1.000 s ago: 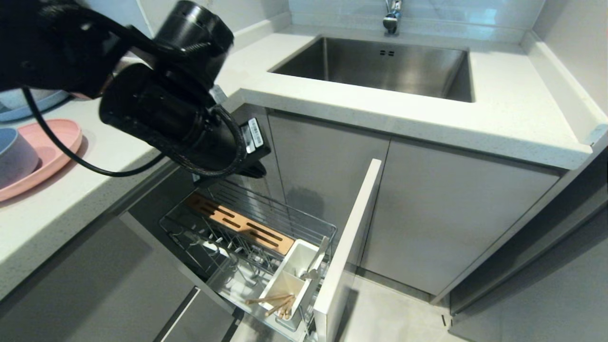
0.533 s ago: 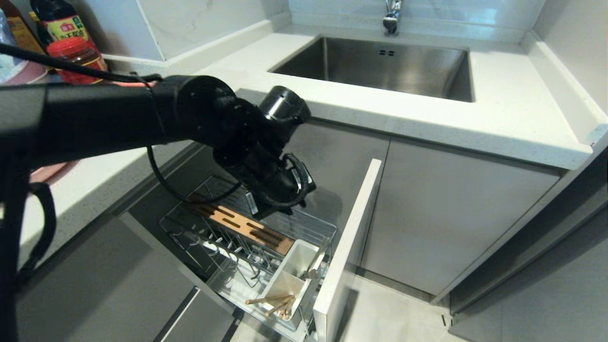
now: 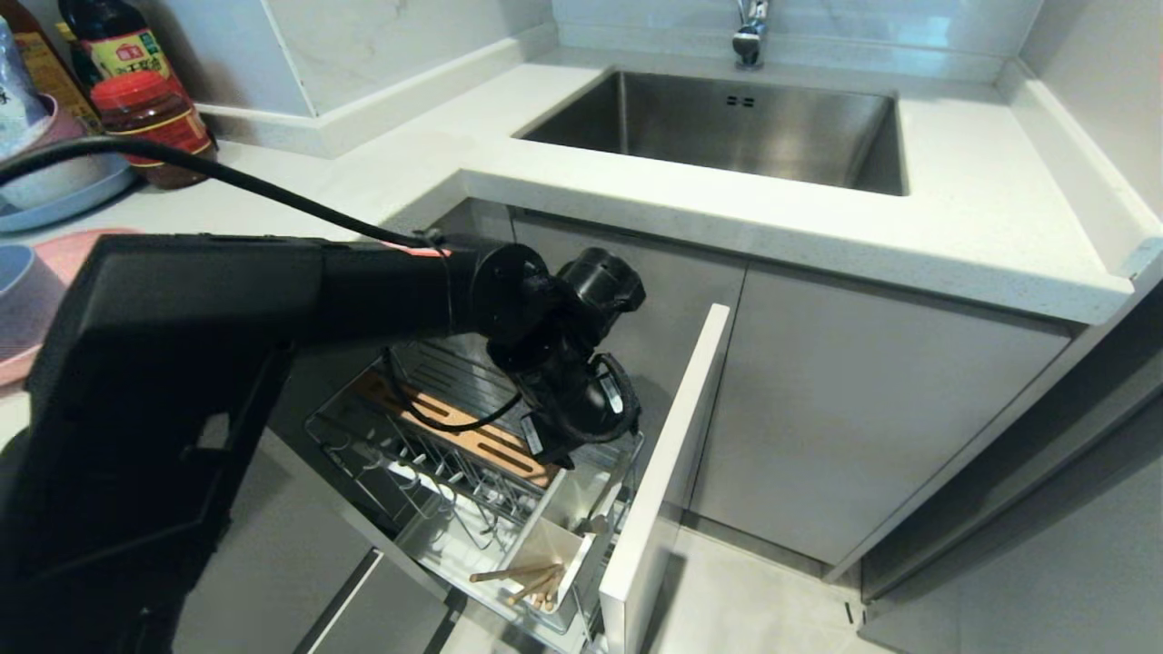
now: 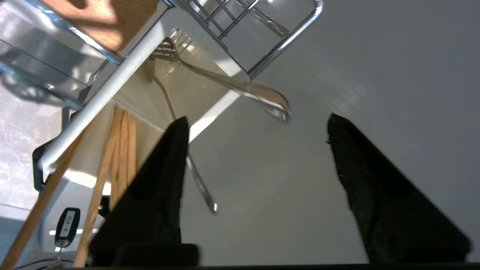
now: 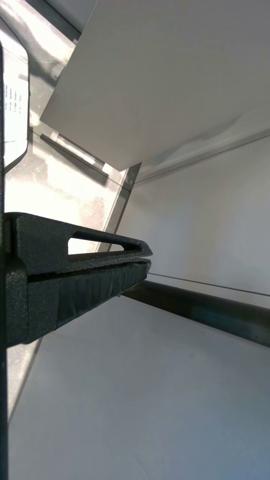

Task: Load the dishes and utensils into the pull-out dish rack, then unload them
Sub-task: Take the fork out of the cupboard

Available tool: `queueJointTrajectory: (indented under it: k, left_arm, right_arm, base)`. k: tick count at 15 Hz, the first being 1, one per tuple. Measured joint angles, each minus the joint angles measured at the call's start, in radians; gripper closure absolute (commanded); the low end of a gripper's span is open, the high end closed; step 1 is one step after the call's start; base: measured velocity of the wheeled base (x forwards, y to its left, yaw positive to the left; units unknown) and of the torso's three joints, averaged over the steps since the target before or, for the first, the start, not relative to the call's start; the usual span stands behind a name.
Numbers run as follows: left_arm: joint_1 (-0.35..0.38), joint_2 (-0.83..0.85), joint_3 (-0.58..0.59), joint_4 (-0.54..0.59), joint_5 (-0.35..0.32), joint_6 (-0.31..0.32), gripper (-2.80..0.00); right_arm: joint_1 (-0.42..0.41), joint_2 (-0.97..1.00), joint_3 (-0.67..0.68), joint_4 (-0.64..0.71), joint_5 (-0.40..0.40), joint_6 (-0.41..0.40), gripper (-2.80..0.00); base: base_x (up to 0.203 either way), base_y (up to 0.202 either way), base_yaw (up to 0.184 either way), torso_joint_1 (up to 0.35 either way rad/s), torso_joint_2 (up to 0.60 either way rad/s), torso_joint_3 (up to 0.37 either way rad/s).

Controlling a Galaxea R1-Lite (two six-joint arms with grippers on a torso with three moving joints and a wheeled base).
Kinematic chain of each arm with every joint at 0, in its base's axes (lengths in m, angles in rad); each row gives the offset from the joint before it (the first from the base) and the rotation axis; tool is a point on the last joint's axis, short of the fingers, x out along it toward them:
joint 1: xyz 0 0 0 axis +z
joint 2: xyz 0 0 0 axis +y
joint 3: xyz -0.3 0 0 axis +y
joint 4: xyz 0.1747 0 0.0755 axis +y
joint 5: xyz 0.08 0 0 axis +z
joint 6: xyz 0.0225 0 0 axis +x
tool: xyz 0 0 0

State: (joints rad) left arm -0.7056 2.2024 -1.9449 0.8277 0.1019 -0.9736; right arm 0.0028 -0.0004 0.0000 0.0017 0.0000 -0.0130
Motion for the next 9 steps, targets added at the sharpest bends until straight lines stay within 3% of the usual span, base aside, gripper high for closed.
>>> queueJointTrajectory:
  k: [9]
  left_arm:
    - [0.001, 0.093, -0.01, -0.034, -0.029, 0.001, -2.8]
  right_arm:
    - [0.0, 0.0, 0.0, 0.0, 0.0, 0.0, 0.0]
  base:
    - [0.0, 0.0, 0.0, 0.0, 0.0, 0.0]
